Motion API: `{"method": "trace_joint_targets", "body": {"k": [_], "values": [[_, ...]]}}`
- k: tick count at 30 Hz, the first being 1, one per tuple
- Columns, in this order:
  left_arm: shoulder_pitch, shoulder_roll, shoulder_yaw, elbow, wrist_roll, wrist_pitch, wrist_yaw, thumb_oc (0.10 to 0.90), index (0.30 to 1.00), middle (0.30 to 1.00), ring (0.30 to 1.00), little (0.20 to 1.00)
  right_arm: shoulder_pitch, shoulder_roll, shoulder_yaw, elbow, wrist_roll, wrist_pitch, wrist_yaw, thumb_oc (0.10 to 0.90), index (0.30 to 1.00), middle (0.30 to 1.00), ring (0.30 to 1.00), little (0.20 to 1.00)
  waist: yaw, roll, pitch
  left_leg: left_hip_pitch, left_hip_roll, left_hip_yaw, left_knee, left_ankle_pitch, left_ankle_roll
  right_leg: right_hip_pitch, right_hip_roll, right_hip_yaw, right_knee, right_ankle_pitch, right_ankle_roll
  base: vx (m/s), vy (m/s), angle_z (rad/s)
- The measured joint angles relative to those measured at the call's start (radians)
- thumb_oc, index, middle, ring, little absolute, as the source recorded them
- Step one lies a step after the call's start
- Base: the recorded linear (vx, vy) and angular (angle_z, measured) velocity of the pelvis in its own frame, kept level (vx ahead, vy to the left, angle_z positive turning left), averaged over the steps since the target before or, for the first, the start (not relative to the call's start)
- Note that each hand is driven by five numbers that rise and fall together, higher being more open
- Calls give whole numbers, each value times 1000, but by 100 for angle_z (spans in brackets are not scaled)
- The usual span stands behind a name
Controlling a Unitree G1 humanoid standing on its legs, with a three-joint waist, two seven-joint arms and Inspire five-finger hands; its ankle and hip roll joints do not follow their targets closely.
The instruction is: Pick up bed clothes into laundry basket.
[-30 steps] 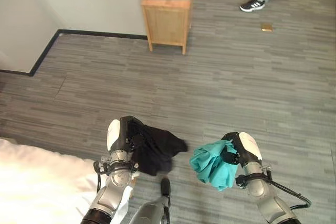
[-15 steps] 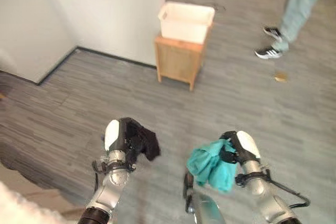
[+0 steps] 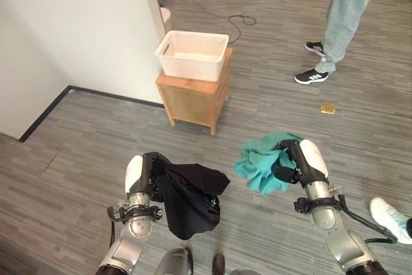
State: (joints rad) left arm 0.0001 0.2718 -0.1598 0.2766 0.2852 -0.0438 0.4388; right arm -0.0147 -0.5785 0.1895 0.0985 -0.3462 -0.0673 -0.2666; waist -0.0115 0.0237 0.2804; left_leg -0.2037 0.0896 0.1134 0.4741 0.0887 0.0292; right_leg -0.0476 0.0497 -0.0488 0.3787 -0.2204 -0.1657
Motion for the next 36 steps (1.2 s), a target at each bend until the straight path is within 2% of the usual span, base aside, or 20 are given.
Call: {"method": "trace_joint_targets", "body": {"k": [1,2,3,6,8,9,10,11,13,14,16,17,19,20,24,27,28,32,34,36], "values": [[-12,-30,24,5,2,12,-2,400,300,300,300,300,21,-12,-4,-6,-2,14,-1,400,300,300,300,300,3,-17,-26,-17,15,50,11,-82,-18,23,-81,35,-97,22,32,646,132,2],[-3,-62,4,-11,-10,45,-4,400,300,300,300,300,52,-39,-29,2,-2,57,-4,400,300,300,300,300,26,26,-81,-48,59,38,-130,-125,-104,58,-56,71,-224,89,166,689,170,-3],[-8,-37,-26,-27,-7,42,-10,400,300,300,300,300,55,-31,-44,5,-4,74,-3,400,300,300,300,300,44,21,-81,-58,42,56,-230,-116,-92,104,-57,100,-302,104,170,708,169,-23],[-25,-20,-74,-16,-8,49,-12,400,300,300,300,300,75,4,-41,8,-26,78,-3,400,300,300,300,300,81,27,-95,-13,-93,90,-438,-17,27,137,-55,70,-269,73,231,414,180,-25],[-29,4,-111,2,-7,62,-14,400,300,300,300,300,102,24,-17,-9,-40,77,-1,400,300,300,300,300,72,69,-98,67,-87,89,-465,45,135,49,-10,-6,111,-13,278,454,117,-7],[-29,24,-115,-1,-8,69,-14,400,300,300,300,300,111,46,-7,-19,-39,80,-1,400,300,300,300,300,55,37,-92,102,-106,65,-474,34,140,14,-42,-37,226,-29,257,429,-42,53],[-28,39,-115,-4,-8,72,-17,400,300,300,300,300,141,50,2,-64,-40,78,-1,400,300,300,300,300,25,10,-98,155,-137,30,-505,26,136,-40,-142,-95,363,-40,240,458,-88,61],[-32,47,-112,-14,-8,72,-16,400,300,300,300,300,145,47,-6,-97,-40,75,-2,400,300,300,300,300,14,7,-99,169,-149,9,-518,26,129,-69,-206,-108,379,-42,250,639,-124,65],[-66,68,-112,-22,-7,69,-15,400,300,300,300,300,141,49,-26,-143,-40,74,-8,400,300,300,300,300,-13,7,-94,175,-142,-46,-535,46,112,-75,-255,-113,253,-38,263,514,-160,81],[-87,75,-110,-18,-7,69,-15,400,300,300,300,300,135,47,-32,-159,-40,72,-9,400,300,300,300,300,-20,2,-91,185,-137,-94,-545,40,104,-74,-243,-105,133,-39,296,397,-141,115],[-105,89,-94,-9,0,66,-14,400,300,300,300,300,98,41,-40,-180,-41,59,-21,400,300,300,300,300,-37,-6,-85,196,-115,-170,-555,35,82,-75,-168,-68,-95,11,304,311,-110,109],[-105,89,-91,-7,3,65,-14,400,300,300,300,300,88,34,-42,-191,-42,59,-23,400,300,300,300,300,-30,-8,-85,201,-109,-193,-562,31,77,-85,-141,-50,-148,39,280,206,-83,91],[-98,104,-94,11,12,65,-16,400,300,300,300,300,30,-7,-50,-222,-51,54,-24,400,300,300,300,300,-23,-38,-80,224,-122,-222,-562,15,50,-98,-111,-30,-318,192,274,257,-159,85],[-50,113,-81,9,14,63,-19,400,300,300,300,300,-12,-11,-56,-240,-67,52,-23,400,300,300,300,300,-4,-59,-82,265,-137,-234,-563,-18,34,-65,-128,-48,-349,333,227,345,-190,44],[79,86,-62,-5,9,51,-34,400,300,300,300,300,-116,-123,-102,-262,-66,27,-32,400,300,300,300,300,25,-26,-96,292,-76,-180,-510,-77,-44,54,-77,-86,-470,345,162,166,-119,19],[78,77,-64,27,-21,37,-39,400,300,300,300,300,-257,-211,-90,-234,-59,31,-41,400,300,300,300,300,60,-92,-56,150,-104,-137,-195,-112,-113,74,-111,-82,-469,341,127,180,-64,0],[86,73,-65,39,-32,28,-52,400,300,300,300,300,-309,-241,-90,-230,-58,32,-46,400,300,300,300,300,68,-103,-46,113,-77,-113,-133,-113,-121,108,-115,-98,-470,317,116,268,54,12],[117,68,-67,34,-58,19,-64,400,300,300,300,300,-473,-386,-77,-218,-41,29,-64,400,300,300,300,300,83,-100,-46,103,0,-63,-297,-91,-121,132,-105,-106,-469,282,126,235,95,14],[121,69,-68,45,-61,16,-70,400,300,300,300,300,-611,-469,-34,-129,-40,20,-80,400,300,300,300,300,99,-91,-51,92,-3,-95,-414,-84,-124,140,-105,-77,-470,257,152,365,149,-16],[122,65,-73,55,-74,17,-75,400,300,300,300,300,-748,-540,59,-13,-39,33,-84,400,300,300,300,300,111,-72,-62,73,-9,-141,-520,-19,-126,147,-102,-72,-470,245,165,153,102,-26]]}}
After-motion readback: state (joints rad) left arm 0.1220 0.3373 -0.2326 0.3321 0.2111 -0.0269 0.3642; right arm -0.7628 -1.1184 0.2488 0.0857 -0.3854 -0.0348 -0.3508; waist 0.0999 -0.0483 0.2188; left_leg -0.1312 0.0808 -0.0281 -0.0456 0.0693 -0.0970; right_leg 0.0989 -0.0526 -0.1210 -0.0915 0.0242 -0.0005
